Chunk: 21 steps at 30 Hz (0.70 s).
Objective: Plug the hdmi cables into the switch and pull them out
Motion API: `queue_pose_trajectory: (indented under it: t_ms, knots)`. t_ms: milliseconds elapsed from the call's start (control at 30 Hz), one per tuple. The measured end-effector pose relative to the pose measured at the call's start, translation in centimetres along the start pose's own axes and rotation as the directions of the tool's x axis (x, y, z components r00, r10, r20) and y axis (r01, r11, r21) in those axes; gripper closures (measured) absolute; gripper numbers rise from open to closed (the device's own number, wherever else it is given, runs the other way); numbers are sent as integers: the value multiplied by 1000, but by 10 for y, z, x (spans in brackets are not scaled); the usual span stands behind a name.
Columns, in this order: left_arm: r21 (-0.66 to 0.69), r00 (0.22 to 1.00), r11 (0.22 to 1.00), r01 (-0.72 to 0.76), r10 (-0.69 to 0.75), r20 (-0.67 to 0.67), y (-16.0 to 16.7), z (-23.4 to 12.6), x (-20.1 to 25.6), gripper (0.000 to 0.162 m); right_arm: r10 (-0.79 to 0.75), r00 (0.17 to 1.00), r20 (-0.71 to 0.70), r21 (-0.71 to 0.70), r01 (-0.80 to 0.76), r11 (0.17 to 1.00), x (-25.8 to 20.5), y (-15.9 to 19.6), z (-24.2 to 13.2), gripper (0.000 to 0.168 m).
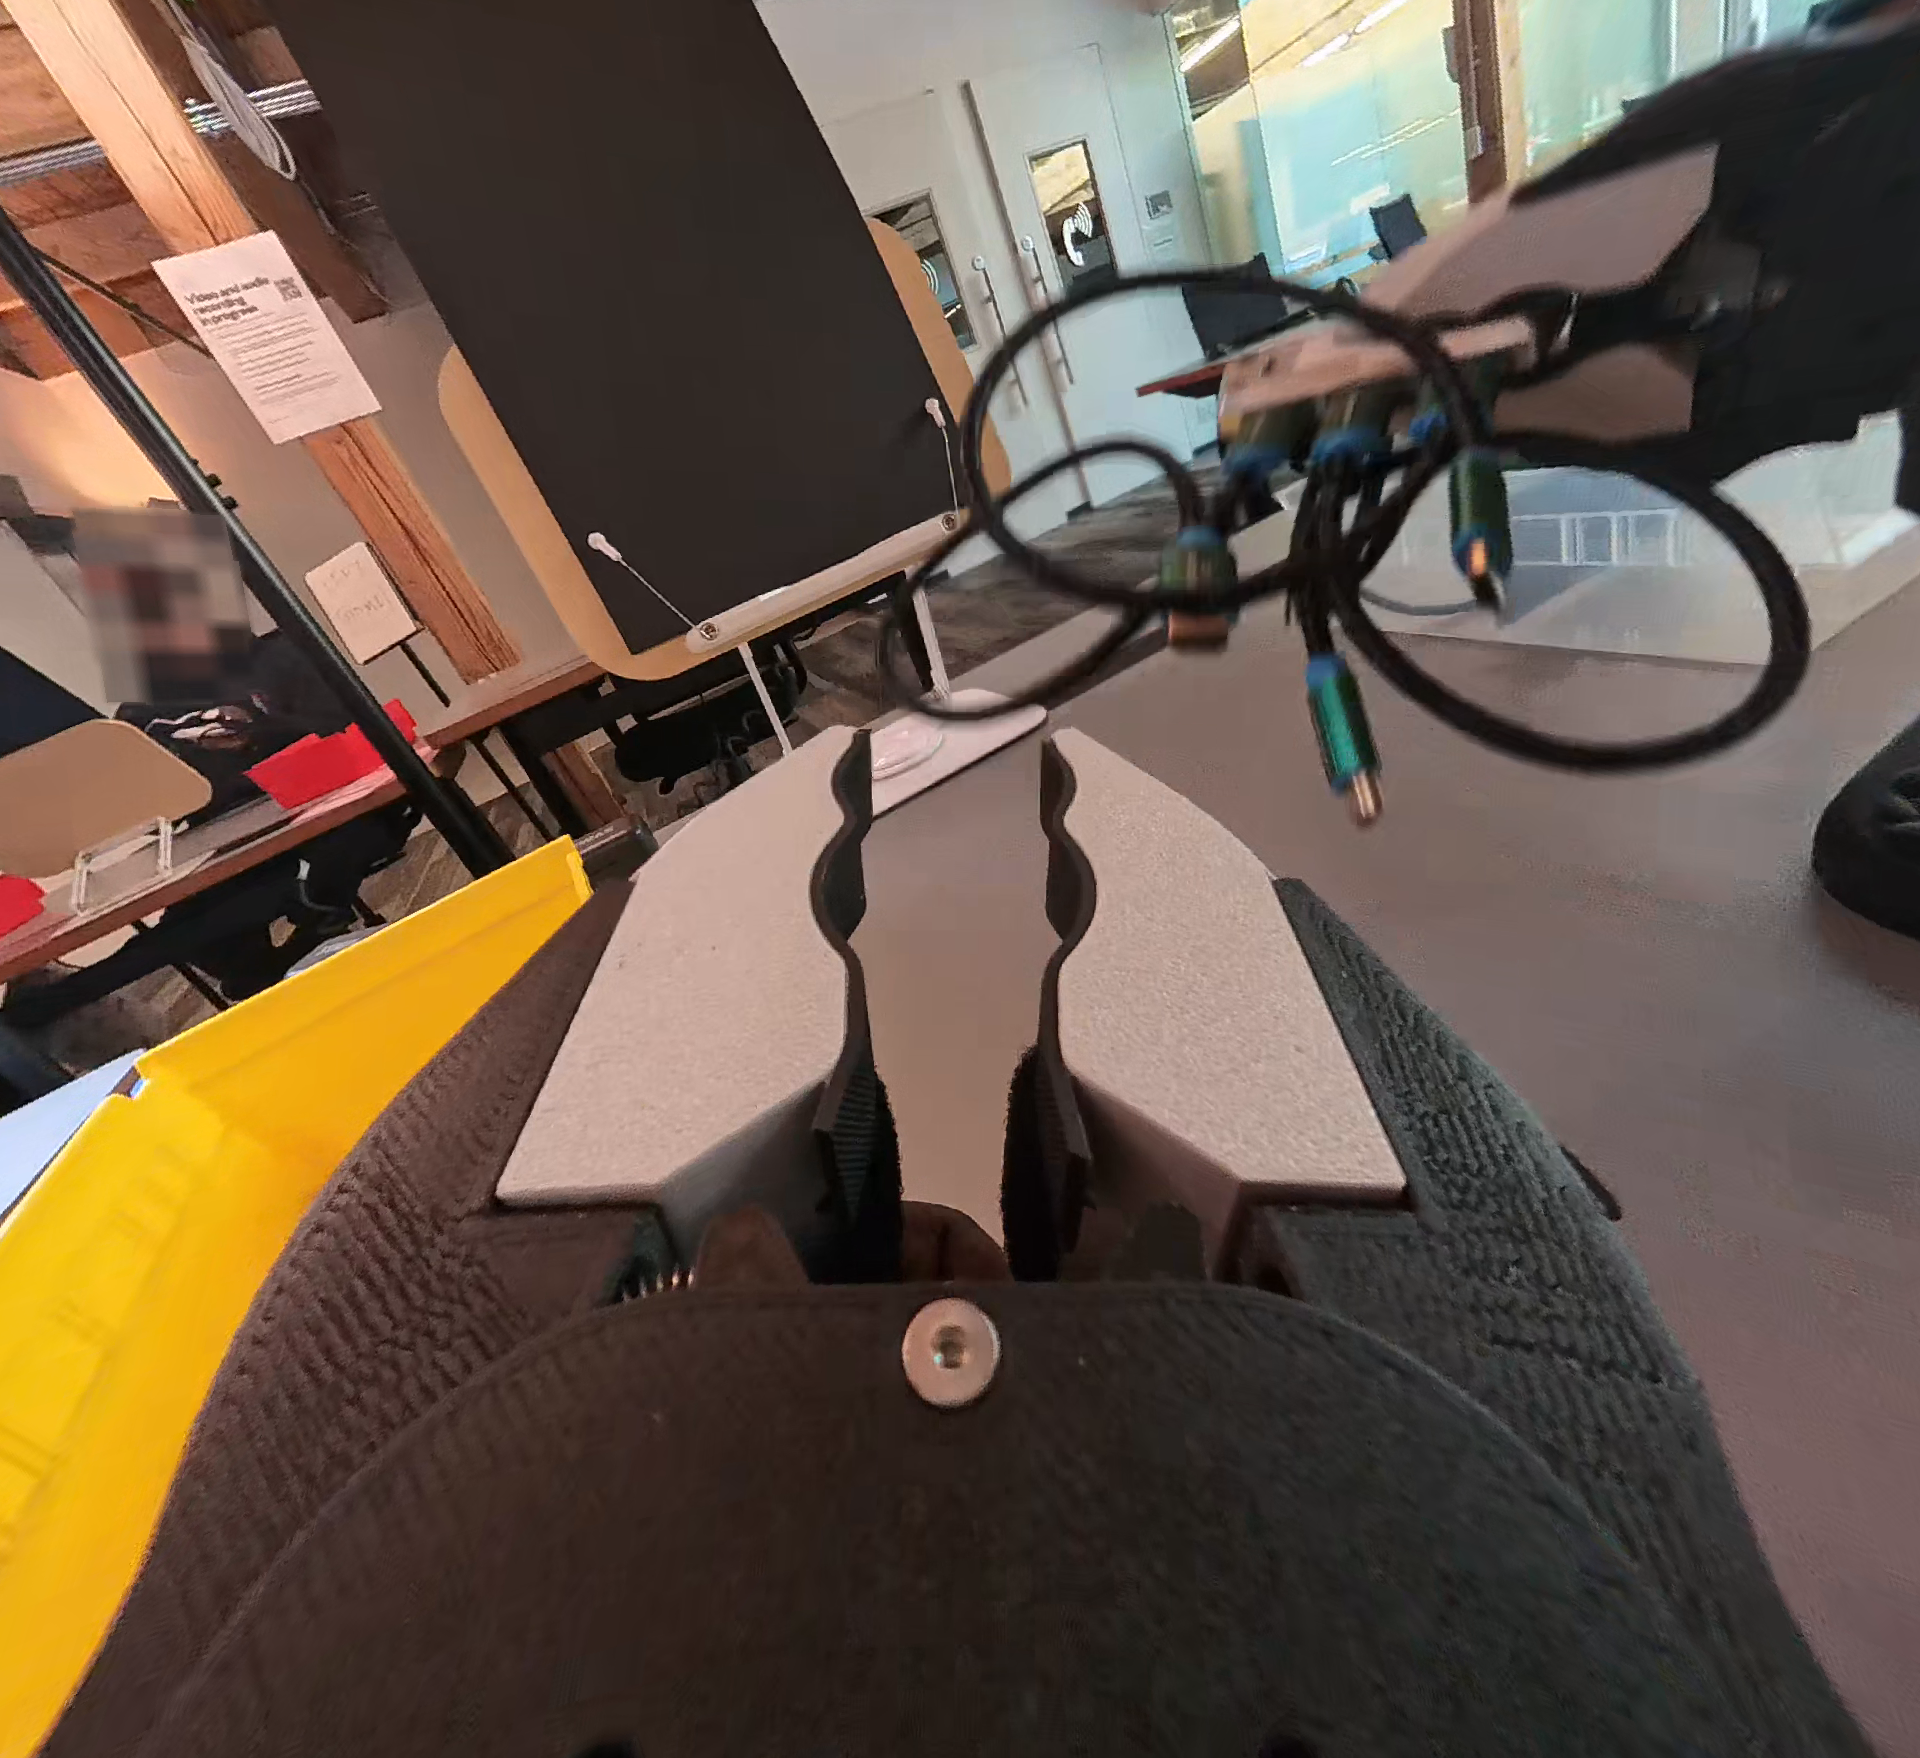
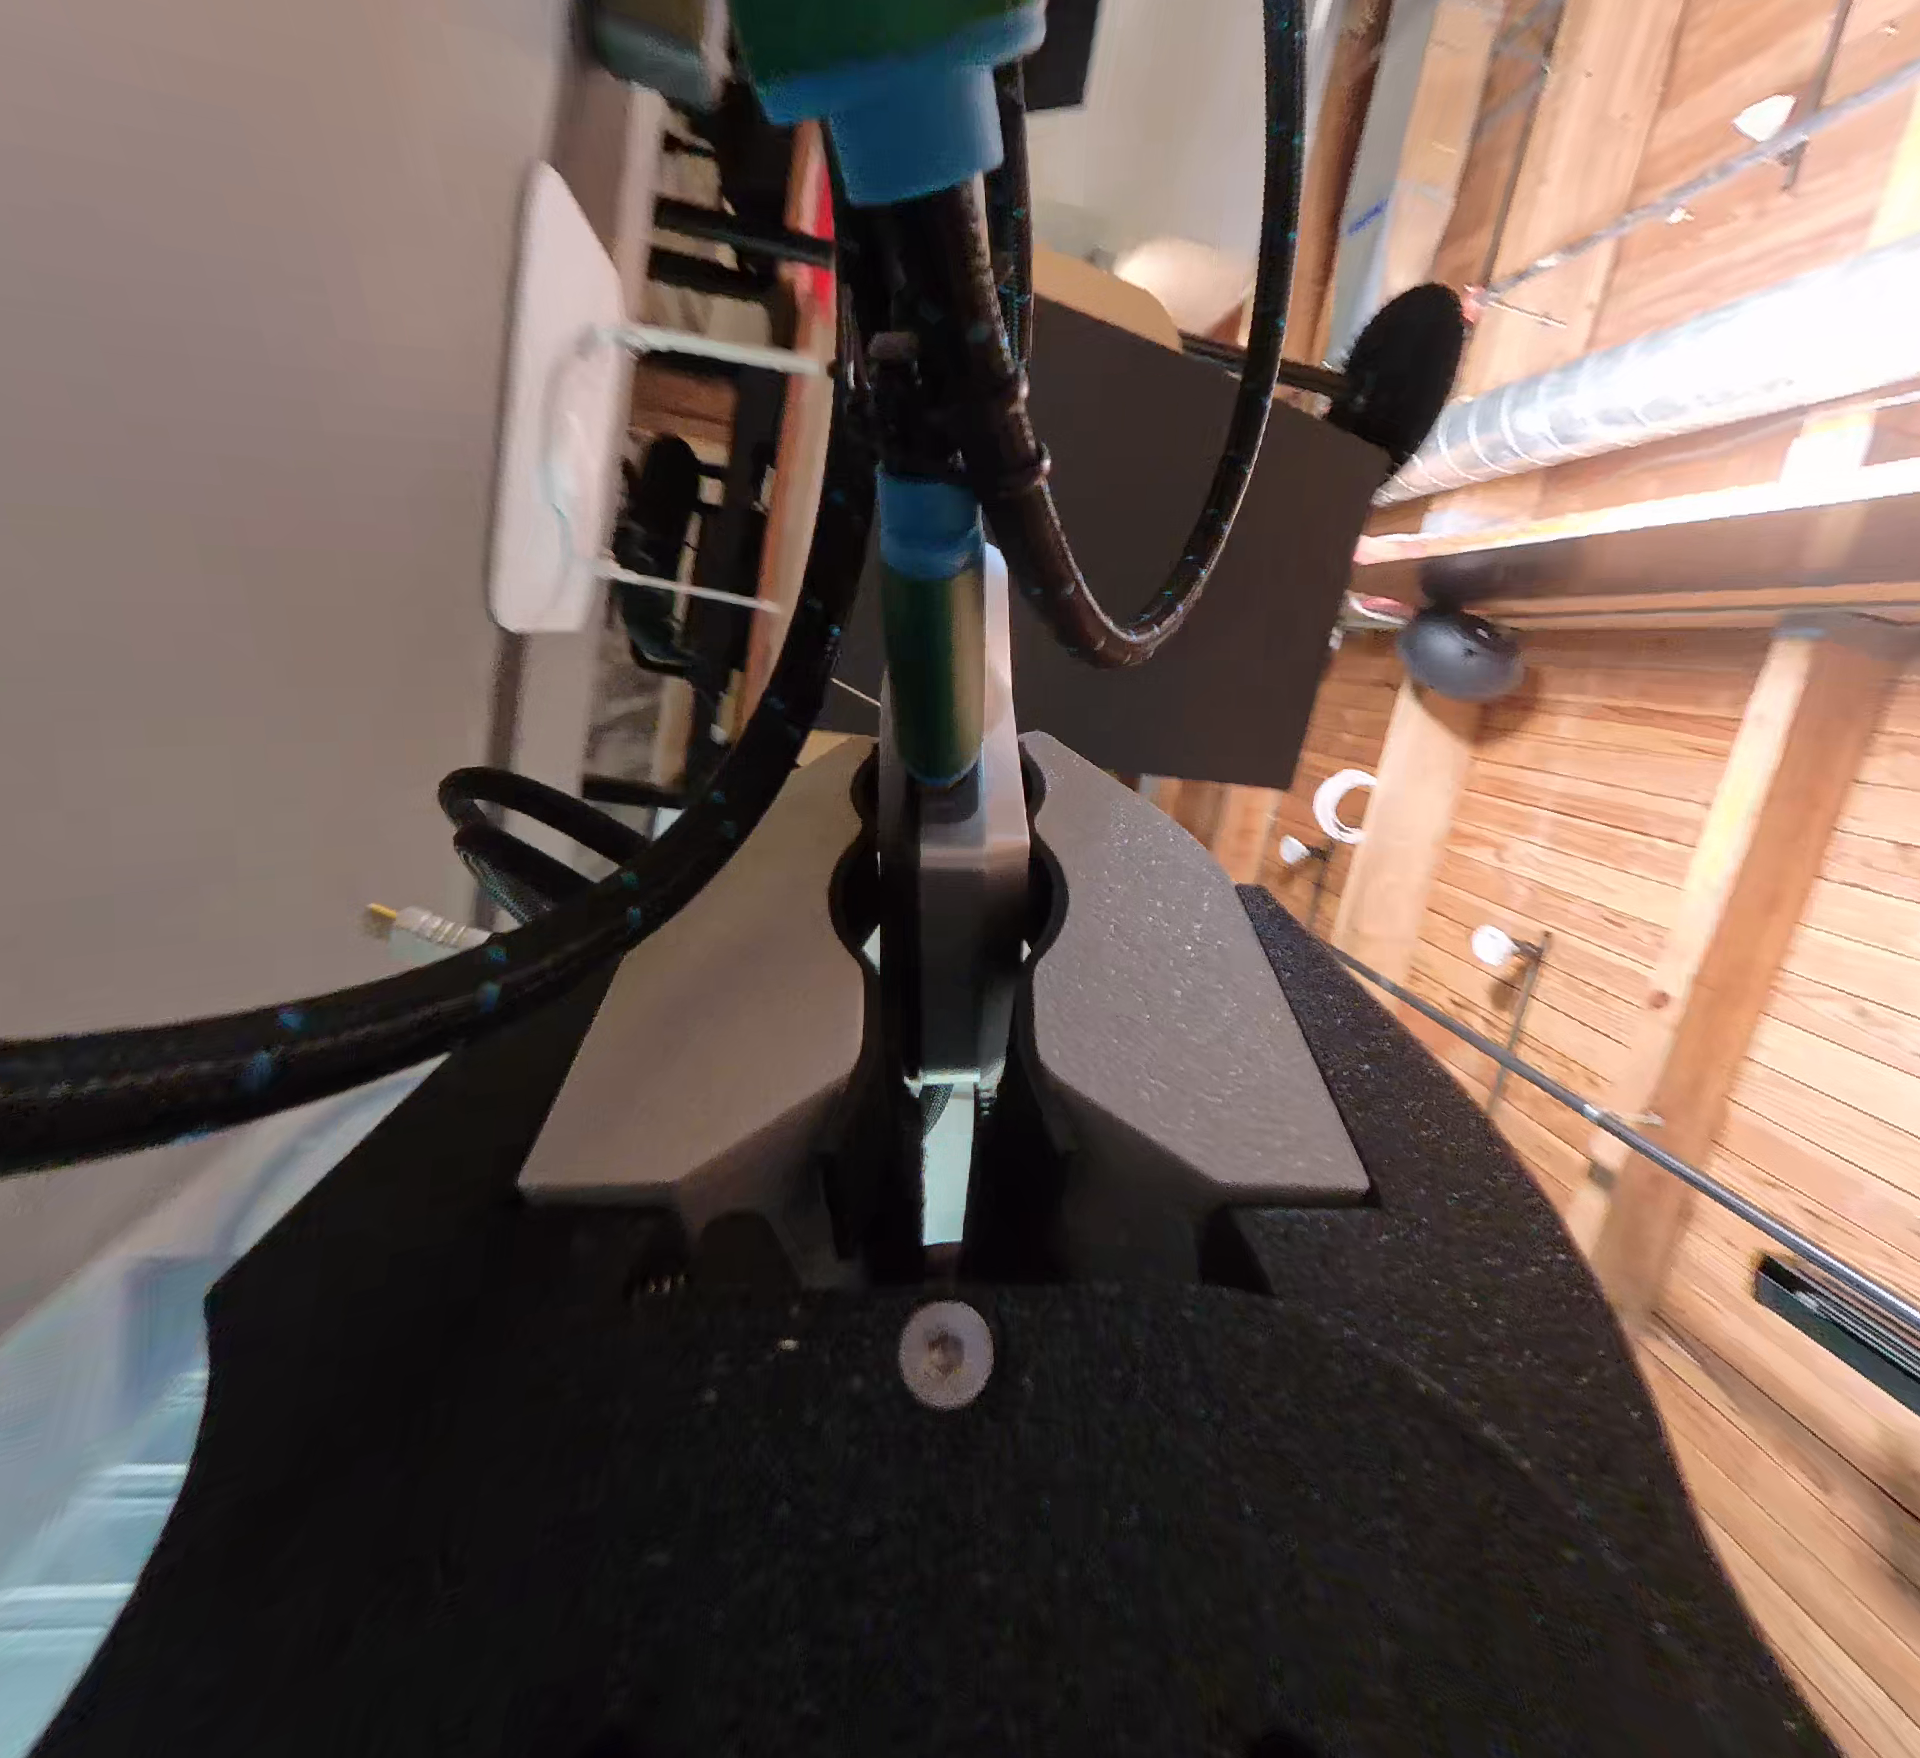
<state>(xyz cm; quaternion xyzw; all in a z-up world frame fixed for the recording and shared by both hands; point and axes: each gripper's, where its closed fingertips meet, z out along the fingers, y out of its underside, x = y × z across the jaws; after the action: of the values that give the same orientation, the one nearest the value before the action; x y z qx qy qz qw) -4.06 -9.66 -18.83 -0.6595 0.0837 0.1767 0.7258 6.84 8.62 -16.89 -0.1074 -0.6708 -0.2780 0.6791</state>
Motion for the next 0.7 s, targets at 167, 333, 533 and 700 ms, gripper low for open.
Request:
queue_pose_trajectory:
  t_ms: [167, 333, 533, 700]
  knots:
    - [10, 1000, 1000, 8, -8, 14, -1, 1, -3, 131, -72, 990, -124, -105, 59, 993, 57, 54, -4, 146]
    - [-19, 997, 999, -47, 48, 53, 7, -2, -9, 132, -253, 951, -177, -153, 228, 962, 99, 105, -13, 146]
    - [-32, 996, 999, -40, 43, 81, 14, 0, -13, 133, -426, 892, -147, -212, 393, 895, 120, 164, -28, 147]
    - [-40, 995, 998, -55, 58, 78, 15, 9, -11, 133, -496, 866, -57, -253, 468, 847, 106, 204, -35, 148]
